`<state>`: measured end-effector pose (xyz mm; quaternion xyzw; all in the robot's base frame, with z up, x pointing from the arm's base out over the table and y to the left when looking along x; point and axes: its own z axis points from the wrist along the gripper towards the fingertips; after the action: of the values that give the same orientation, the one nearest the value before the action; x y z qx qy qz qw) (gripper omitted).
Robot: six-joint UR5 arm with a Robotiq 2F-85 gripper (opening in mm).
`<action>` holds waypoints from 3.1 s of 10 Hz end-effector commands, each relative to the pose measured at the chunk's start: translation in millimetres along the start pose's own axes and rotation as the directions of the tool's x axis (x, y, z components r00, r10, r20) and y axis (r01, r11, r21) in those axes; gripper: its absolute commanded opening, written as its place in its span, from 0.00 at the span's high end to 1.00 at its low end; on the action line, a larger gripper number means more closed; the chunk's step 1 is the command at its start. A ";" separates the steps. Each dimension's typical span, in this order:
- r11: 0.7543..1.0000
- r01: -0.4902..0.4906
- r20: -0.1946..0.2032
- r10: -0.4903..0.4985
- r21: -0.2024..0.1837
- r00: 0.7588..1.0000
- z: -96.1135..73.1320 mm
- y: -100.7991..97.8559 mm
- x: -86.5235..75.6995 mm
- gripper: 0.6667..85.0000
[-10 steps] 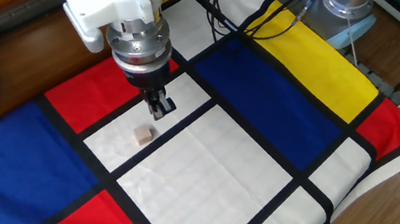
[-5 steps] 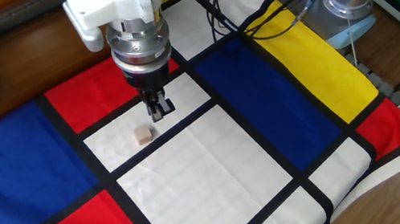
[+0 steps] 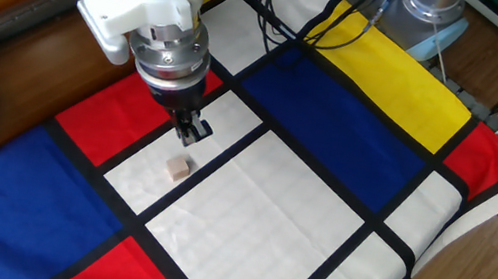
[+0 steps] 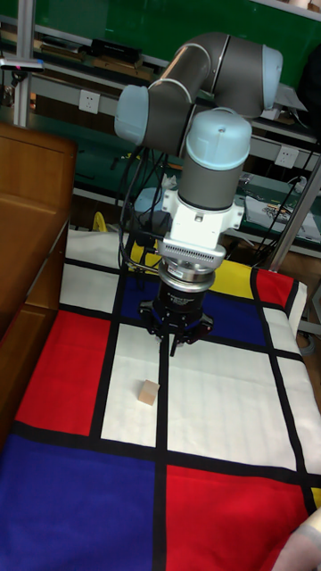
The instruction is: Put the object on the shelf
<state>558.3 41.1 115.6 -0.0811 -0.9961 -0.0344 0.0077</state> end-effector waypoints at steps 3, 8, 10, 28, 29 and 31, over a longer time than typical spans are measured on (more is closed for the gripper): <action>0.998 0.058 0.030 -0.058 -0.014 0.998 22.6 3.8 -15.6 0.57; 0.998 0.068 0.056 -0.067 -0.018 0.996 61.8 9.7 -29.9 0.57; 0.998 0.066 0.066 -0.065 -0.016 0.996 65.8 10.0 -32.5 0.57; 0.996 0.086 0.054 -0.085 -0.014 0.995 66.2 9.4 -29.0 0.62; 0.996 0.090 0.054 -0.090 -0.009 0.994 77.8 1.9 -32.1 0.62; 0.994 0.109 0.062 -0.107 -0.025 0.992 102.7 -3.7 -39.2 0.61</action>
<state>589.6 45.0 31.8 -0.0357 -0.9983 -0.0414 -0.0203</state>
